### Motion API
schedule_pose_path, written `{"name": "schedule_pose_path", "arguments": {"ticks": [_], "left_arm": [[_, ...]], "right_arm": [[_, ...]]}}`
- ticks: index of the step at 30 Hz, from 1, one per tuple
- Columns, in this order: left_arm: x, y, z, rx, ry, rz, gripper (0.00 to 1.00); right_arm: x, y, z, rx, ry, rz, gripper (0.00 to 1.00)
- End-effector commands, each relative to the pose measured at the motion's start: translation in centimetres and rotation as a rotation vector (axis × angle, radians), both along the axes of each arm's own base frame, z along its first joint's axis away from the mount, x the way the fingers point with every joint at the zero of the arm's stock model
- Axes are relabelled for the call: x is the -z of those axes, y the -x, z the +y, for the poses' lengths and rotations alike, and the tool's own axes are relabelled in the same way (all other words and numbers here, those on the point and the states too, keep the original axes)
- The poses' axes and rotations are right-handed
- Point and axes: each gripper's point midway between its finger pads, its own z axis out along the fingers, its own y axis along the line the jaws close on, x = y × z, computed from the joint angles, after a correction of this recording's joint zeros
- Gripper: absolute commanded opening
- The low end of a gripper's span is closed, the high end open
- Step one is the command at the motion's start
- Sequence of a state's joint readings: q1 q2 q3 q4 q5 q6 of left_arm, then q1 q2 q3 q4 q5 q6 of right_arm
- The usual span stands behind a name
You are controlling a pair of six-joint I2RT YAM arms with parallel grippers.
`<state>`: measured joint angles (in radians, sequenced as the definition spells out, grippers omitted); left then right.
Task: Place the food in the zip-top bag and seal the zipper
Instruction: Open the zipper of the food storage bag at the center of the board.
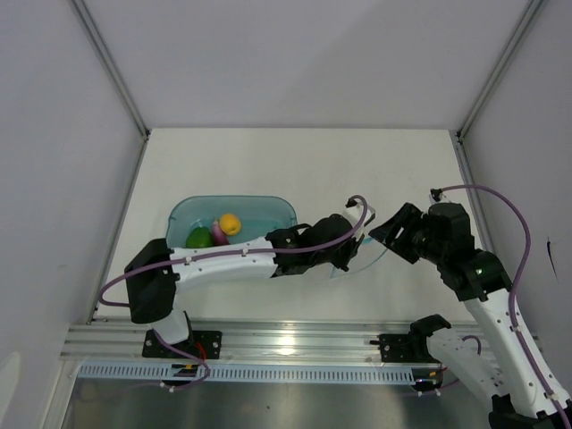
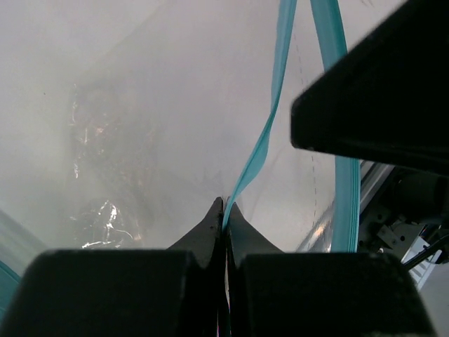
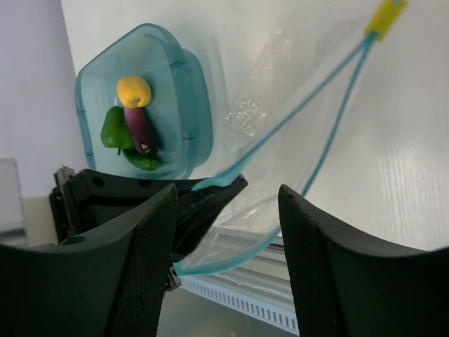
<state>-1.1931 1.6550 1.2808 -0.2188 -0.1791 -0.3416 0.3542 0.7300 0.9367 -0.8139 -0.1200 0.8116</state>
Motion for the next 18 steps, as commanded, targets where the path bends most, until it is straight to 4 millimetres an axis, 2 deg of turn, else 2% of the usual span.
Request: {"name": "schedule_pose_path", "arguments": {"ticks": [1, 6, 12, 15, 18], "left_arm": [[-3.8, -0.6, -1.1, -0.014, 0.093, -0.006, 0.01], [-4.4, -1.0, -1.3, -0.030, 0.096, -0.014, 0.01], [-5.5, -1.1, -1.8, -0.036, 0.128, -0.013, 0.01], [-5.3, -1.1, -1.9, -0.033, 0.120, -0.012, 0.00], [-4.8, -1.2, -2.0, -0.034, 0.109, -0.010, 0.00]], "right_arm": [[-0.6, 1.4, -1.2, -0.026, 0.085, -0.002, 0.62], [0.3, 2.7, -2.2, -0.004, 0.112, 0.030, 0.61], [1.3, 2.6, -2.3, 0.018, 0.111, 0.057, 0.59], [-0.6, 2.5, -1.9, 0.003, 0.079, 0.000, 0.59], [-3.4, 3.0, -1.5, -0.024, 0.031, -0.087, 0.59]]}}
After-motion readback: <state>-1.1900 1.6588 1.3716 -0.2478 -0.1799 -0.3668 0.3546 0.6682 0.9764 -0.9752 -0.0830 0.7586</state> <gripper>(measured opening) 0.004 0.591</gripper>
